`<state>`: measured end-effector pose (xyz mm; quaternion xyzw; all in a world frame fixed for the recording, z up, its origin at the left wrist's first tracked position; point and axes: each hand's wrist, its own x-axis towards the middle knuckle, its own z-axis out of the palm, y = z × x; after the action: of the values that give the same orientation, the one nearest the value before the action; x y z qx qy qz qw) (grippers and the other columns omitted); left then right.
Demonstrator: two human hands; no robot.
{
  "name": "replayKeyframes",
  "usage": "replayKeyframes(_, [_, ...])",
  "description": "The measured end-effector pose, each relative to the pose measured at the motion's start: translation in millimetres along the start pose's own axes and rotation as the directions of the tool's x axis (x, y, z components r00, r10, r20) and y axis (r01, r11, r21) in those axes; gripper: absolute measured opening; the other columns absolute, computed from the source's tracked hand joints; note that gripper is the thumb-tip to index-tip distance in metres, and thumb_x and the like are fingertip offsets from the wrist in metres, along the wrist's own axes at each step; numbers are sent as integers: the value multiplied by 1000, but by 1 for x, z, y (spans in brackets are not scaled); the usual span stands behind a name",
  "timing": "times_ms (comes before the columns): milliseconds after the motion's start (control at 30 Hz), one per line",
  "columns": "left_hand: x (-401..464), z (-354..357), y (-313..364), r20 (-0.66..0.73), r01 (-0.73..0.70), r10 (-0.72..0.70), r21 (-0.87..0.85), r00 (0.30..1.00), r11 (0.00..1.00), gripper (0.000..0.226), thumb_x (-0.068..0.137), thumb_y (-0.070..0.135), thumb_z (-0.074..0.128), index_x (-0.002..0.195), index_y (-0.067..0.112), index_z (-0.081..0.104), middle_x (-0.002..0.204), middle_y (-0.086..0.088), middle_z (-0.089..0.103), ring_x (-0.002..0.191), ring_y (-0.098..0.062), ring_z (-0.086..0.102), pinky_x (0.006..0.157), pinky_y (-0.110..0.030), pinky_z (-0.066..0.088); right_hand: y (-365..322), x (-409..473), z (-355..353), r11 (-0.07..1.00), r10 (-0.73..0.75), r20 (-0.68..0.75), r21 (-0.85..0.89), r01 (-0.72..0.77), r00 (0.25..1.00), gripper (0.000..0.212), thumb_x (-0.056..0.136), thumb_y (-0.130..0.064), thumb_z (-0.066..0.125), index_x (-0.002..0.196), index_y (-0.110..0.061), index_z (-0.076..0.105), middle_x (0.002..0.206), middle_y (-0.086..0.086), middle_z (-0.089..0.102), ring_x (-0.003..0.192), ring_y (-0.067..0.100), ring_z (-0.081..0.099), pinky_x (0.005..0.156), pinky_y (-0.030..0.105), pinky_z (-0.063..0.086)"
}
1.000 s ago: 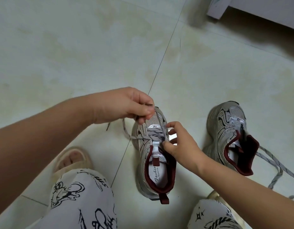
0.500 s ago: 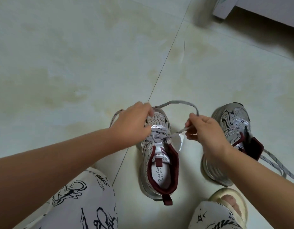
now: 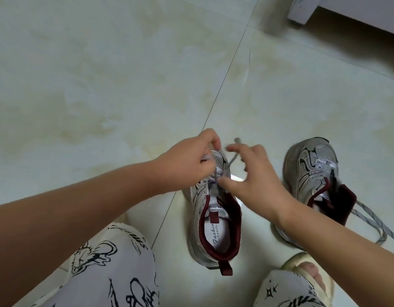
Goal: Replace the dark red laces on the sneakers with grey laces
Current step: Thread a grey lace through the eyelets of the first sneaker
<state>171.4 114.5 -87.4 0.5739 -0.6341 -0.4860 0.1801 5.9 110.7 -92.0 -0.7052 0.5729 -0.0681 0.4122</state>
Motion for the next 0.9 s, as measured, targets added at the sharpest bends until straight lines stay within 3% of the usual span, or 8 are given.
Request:
replayKeyframes(100, [0, -8, 15, -18, -52, 51, -33, 999, 998, 27, 83, 0, 45, 99, 23, 42, 55, 10, 42, 48, -3, 39, 50, -13, 31, -15, 2, 4, 993, -103, 35, -51, 105, 994, 12, 79, -30, 68, 82, -20, 62, 80, -6, 43, 74, 9, 42, 66, 23, 34])
replayKeyframes(167, [1, -13, 14, -25, -49, 50, 68, 998, 997, 27, 83, 3, 46, 98, 26, 43, 56, 11, 43, 52, -5, 40, 52, -19, 33, -15, 6, 0, 998, -64, -75, 23, 66, 995, 26, 84, -24, 61, 61, -15, 52, 58, -7, 41, 57, 10, 38, 57, 29, 30])
replayKeyframes(267, [0, -17, 4, 24, 50, -59, 276, 998, 960, 7, 92, 16, 45, 95, 20, 51, 65, 7, 48, 61, -12, 44, 60, -30, 35, -14, 13, -13, 981, 53, -241, 196, -5, 969, 27, 86, -16, 55, 60, -15, 50, 41, -10, 42, 43, 6, 35, 48, 22, 27])
replayKeyframes(467, [-8, -9, -20, 181, 80, -203, 524, 962, 848, 31, 100, 25, 30, 98, 9, 55, 89, -10, 51, 91, -27, 49, 81, -37, 41, -5, 18, -24, 916, 149, -345, 400, 1, 926, 29, 92, -19, 54, 68, -3, 50, 54, -4, 38, 50, 7, 29, 48, 19, 28])
replayKeyframes(667, [-5, -2, -28, 144, 341, -338, 5, 930, 940, 18, 94, 16, 48, 83, 8, 60, 59, 5, 45, 51, -5, 42, 48, -14, 34, -4, 18, -22, 911, 216, -172, 389, -135, 961, 11, 90, -23, 57, 87, -16, 50, 65, 3, 47, 56, 15, 38, 57, 28, 34])
replayKeyframes(733, [-7, 2, -30, 139, 400, -379, -178, 915, 899, 13, 91, 9, 55, 79, 6, 59, 57, 1, 48, 47, -6, 44, 46, -15, 41, -3, 15, -18, 932, 239, -28, 287, -221, 971, 34, 85, -27, 65, 106, -17, 41, 72, -1, 48, 58, 11, 43, 54, 24, 38])
replayKeyframes(800, [-7, 4, -35, 138, 409, -386, -224, 912, 885, 10, 87, 3, 58, 78, 6, 61, 58, -1, 52, 49, -7, 50, 51, -17, 49, -2, 10, -12, 951, 261, -10, 177, -255, 965, 47, 81, -29, 70, 110, -17, 34, 75, -5, 44, 60, 9, 43, 50, 21, 36])
replayKeyframes(900, [-8, 8, -38, 100, 415, -404, -169, 909, 894, 4, 83, 1, 62, 83, -1, 65, 55, -3, 54, 45, -6, 52, 56, -22, 53, 0, 2, -3, 981, 191, -2, -10, -191, 982, 27, 84, -29, 65, 94, -19, 43, 70, -8, 42, 60, 9, 42, 53, 24, 32])
